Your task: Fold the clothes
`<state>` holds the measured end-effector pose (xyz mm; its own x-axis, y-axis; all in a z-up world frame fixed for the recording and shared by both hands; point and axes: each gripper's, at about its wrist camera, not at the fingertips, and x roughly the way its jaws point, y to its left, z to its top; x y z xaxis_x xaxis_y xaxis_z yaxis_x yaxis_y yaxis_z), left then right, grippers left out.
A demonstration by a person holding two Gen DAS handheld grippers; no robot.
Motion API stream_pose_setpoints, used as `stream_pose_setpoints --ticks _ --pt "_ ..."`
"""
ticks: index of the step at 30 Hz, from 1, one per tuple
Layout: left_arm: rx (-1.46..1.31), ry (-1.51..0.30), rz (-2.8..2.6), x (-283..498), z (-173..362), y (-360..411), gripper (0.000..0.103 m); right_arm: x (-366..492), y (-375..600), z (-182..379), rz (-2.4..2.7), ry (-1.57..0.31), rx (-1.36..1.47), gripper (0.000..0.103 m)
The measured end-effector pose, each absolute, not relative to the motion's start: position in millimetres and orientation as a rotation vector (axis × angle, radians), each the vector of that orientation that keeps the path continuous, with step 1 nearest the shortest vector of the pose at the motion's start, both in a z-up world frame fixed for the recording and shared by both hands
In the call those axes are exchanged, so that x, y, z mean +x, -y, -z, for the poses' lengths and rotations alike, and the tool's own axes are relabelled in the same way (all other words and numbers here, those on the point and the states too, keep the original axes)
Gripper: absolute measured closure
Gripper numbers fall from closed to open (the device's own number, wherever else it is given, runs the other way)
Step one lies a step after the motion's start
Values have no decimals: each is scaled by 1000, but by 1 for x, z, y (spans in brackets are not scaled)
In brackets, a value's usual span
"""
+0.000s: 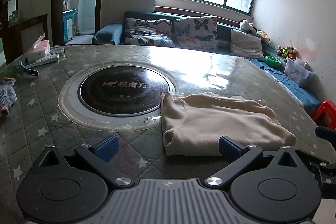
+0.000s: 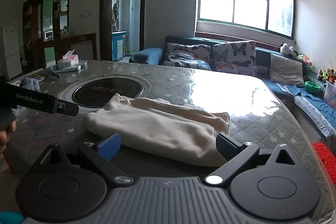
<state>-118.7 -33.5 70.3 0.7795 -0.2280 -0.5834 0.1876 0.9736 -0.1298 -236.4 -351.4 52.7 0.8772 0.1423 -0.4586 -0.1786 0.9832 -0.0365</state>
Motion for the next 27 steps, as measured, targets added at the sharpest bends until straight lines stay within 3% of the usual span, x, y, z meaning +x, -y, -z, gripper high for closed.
stream_pose_setpoints --ticks 27 --pt "-70 -648 223 -117 -61 13 0 -244 320 -57 -195 -482 -159 4"
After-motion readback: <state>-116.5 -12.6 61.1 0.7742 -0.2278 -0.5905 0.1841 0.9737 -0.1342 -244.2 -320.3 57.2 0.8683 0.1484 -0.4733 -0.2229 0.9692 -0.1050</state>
